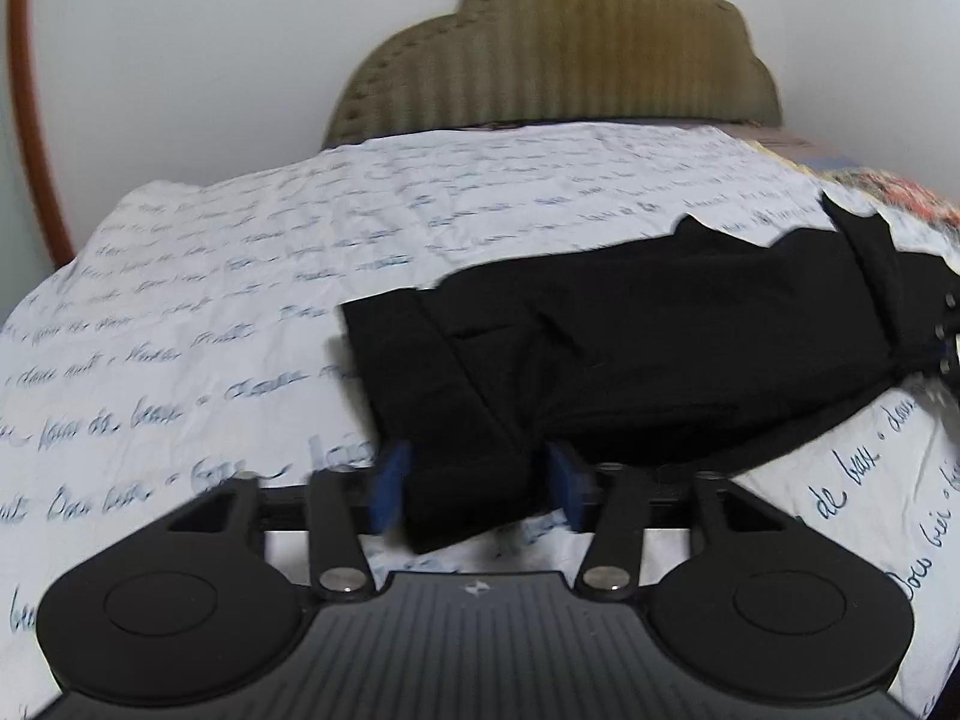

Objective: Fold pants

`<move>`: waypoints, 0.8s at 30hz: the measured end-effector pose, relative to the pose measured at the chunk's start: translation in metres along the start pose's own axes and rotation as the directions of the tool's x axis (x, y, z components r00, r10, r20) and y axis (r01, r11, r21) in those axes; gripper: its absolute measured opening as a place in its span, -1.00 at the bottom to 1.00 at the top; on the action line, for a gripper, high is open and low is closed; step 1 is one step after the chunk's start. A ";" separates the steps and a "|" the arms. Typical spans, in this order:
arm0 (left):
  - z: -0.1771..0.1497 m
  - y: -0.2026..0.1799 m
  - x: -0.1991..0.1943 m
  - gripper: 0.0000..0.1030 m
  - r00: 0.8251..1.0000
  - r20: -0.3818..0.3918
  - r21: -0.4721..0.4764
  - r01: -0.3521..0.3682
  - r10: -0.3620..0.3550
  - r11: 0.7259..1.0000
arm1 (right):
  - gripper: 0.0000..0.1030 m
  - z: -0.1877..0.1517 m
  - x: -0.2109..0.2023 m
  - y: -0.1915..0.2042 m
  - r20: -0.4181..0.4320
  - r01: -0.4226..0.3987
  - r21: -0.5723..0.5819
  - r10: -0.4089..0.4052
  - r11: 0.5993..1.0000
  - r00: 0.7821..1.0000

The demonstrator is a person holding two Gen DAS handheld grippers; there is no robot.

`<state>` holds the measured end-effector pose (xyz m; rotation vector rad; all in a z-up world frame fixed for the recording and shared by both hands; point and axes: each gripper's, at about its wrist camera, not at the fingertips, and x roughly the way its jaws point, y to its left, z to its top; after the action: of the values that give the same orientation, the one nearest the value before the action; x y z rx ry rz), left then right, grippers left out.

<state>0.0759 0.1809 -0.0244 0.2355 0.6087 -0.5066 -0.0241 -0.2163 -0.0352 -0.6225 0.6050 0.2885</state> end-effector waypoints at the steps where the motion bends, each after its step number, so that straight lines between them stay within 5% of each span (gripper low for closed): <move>1: -0.001 0.002 -0.004 0.20 0.999 0.000 0.006 -0.033 0.033 0.999 | -0.94 -0.001 0.002 0.003 -0.007 0.009 -0.017 -0.010 1.000 1.000; 4: 0.000 0.007 -0.017 0.25 0.995 0.012 0.007 -0.098 0.098 0.995 | -0.89 0.002 -0.002 0.003 -0.011 0.010 -0.017 -0.010 1.000 1.000; 7: 0.007 0.018 -0.027 0.25 0.991 0.028 -0.040 -0.127 0.128 0.991 | -0.84 0.016 -0.022 -0.008 0.080 -0.062 0.077 0.056 0.995 0.995; 12: 0.037 0.008 -0.022 0.25 0.994 0.091 -0.119 -0.048 0.059 0.992 | -0.71 0.051 -0.018 -0.012 0.212 -0.123 0.172 0.086 0.977 0.974; 16: 0.043 -0.033 0.011 0.28 0.994 -0.017 0.049 -0.111 0.112 0.993 | -0.71 0.064 0.034 -0.003 0.140 -0.104 0.221 0.074 0.970 0.987; 18: 0.034 -0.050 0.021 0.28 0.983 -0.063 0.164 -0.159 0.171 0.973 | -0.71 0.060 0.057 0.005 0.011 -0.118 0.221 0.119 0.968 0.993; 21: 0.035 -0.073 0.011 0.28 0.983 0.001 0.228 -0.180 0.184 0.957 | -0.71 0.053 0.040 0.013 0.012 -0.103 0.155 0.102 0.983 0.995; 24: 0.055 -0.103 0.009 0.28 0.996 0.042 0.208 -0.092 0.085 0.974 | -0.21 0.042 0.028 -0.009 0.089 -0.114 0.300 0.091 0.947 0.992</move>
<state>0.0554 0.0697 0.0073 0.4522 0.5102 -0.4881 0.0202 -0.1947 -0.0206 -0.2821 0.5964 0.3070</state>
